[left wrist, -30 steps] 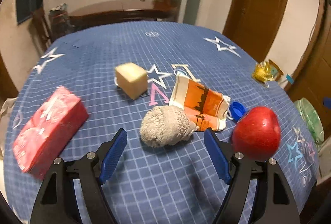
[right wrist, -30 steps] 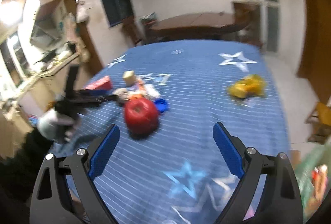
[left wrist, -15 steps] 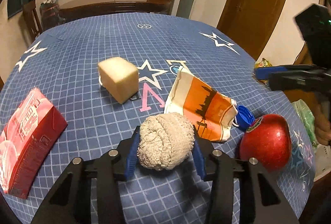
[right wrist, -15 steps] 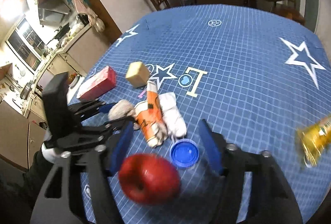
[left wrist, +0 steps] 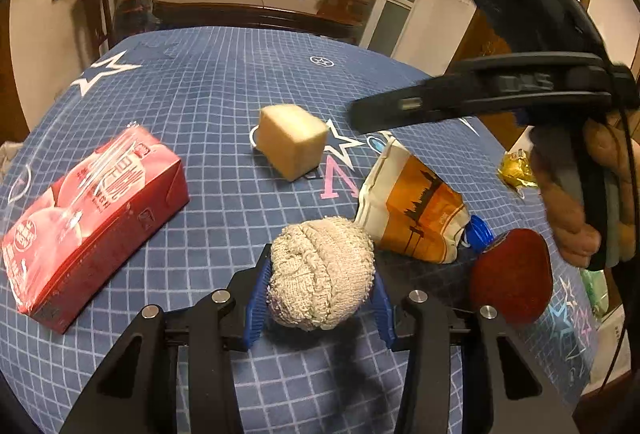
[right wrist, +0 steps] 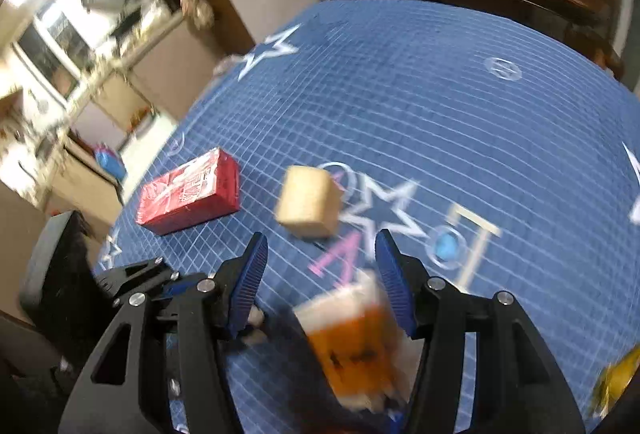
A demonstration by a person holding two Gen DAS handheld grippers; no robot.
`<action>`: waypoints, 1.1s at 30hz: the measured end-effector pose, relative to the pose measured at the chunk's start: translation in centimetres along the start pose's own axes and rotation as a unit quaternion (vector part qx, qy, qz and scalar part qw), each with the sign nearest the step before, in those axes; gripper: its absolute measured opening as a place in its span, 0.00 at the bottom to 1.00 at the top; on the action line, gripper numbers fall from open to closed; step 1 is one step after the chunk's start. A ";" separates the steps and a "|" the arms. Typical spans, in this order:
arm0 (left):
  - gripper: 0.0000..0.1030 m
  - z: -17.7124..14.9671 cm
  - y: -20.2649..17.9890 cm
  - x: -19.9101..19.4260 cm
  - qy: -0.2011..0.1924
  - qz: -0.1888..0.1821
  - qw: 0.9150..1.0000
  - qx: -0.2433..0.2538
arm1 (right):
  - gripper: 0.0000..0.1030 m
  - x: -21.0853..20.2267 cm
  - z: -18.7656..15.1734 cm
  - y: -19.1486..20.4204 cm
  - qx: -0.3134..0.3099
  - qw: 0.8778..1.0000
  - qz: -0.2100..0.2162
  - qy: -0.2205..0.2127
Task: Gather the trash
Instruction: 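Grasp the grey knitted ball with the left gripper while the right grasps the blue bottle cap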
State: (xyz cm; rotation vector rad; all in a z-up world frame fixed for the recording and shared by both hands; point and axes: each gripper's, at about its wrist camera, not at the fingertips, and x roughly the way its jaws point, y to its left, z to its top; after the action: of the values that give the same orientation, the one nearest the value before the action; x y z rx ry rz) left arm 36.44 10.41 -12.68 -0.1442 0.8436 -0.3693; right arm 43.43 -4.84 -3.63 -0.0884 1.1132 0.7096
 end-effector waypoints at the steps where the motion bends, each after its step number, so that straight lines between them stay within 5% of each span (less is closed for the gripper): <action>1: 0.44 -0.1 0.1 -0.1 0.001 0.000 1.000 -0.001 | 0.52 0.6 0.6 0.8 -0.011 1.000 -0.009 0.007; 5: 0.44 -0.3 0.4 -0.4 0.002 -0.013 1.000 0.002 | 0.52 -2.7 0.8 1.2 -0.045 0.999 -0.017 -0.020; 9: 0.44 -0.8 0.6 -0.2 0.011 -0.032 0.999 -0.001 | 0.52 -7.1 -3.2 -3.6 -0.054 0.996 -0.068 -0.031; 12: 0.44 -0.8 0.4 0.3 0.019 -0.042 0.999 0.000 | 0.44 -7.7 -7.7 -10.0 0.016 0.997 -0.070 -0.002; 14: 0.45 -0.8 0.0 0.5 0.022 -0.043 0.999 0.004 | 0.39 -7.0 -9.7 -12.9 0.089 0.996 -0.019 0.021; 18: 0.45 -0.9 -0.2 0.6 0.026 -0.044 0.999 0.008 | 0.39 -5.5 -9.8 -11.3 0.099 0.993 0.010 0.066; 21: 0.45 -0.9 0.0 0.6 0.025 -0.046 0.999 0.001 | 0.39 -4.3 -8.7 -8.4 0.041 0.993 -0.037 0.108; 27: 0.45 -1.0 0.1 0.5 0.026 -0.053 0.998 0.003 | 0.34 -5.7 -8.9 -9.1 0.022 0.991 -0.053 0.124; 33: 0.45 -1.0 0.0 0.9 0.027 -0.053 0.998 0.006 | 0.25 -4.9 -9.7 -10.5 0.025 0.991 -0.013 0.131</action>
State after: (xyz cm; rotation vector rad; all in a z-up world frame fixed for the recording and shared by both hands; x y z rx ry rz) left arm 36.18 10.10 -13.96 -0.1690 0.8891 -0.4794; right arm 40.46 -19.31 -6.87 -0.1565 1.3781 0.6588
